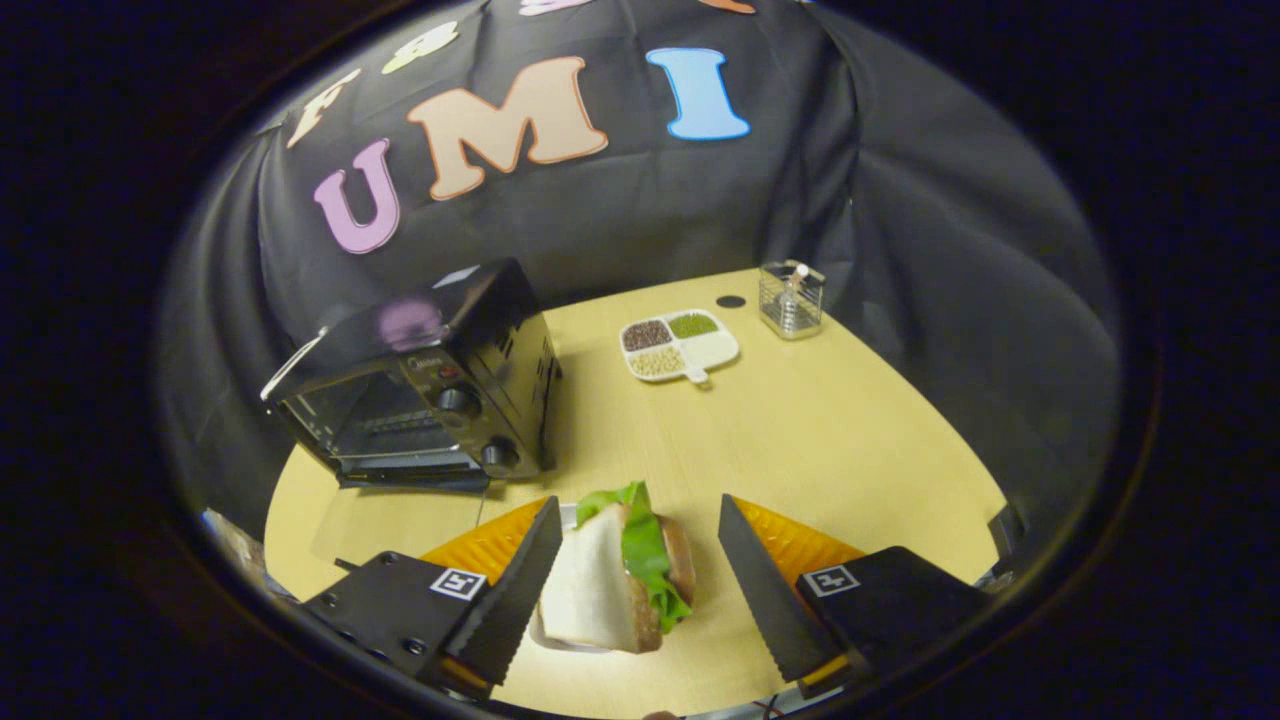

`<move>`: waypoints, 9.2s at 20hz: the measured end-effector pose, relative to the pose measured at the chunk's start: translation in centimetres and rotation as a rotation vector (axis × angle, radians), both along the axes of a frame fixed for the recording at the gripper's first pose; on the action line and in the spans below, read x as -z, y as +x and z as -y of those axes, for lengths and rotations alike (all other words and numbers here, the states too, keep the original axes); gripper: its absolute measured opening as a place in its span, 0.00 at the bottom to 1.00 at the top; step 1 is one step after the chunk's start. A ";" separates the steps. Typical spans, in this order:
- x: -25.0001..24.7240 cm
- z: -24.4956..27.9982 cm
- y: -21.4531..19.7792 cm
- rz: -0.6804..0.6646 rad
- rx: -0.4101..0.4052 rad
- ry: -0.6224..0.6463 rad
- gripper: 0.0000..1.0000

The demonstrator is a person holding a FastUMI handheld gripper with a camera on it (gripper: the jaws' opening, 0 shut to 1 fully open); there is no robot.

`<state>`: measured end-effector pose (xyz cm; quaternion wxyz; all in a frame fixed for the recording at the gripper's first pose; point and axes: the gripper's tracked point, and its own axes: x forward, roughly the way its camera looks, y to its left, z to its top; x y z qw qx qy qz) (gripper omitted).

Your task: Open the toaster oven, put the food inside, and close the toaster oven door.

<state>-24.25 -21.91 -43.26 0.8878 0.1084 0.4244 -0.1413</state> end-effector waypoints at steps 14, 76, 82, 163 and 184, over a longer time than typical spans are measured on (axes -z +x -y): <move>2.6 -2.2 -2.0 -0.068 0.173 0.290 0.47; 5.8 -24.5 18.2 0.237 0.193 0.545 0.87; 4.7 -22.6 16.3 0.204 0.160 0.500 0.95; -2.0 -24.8 8.7 0.000 -0.232 0.356 1.00; -2.0 -24.0 13.4 0.041 -0.307 0.219 0.99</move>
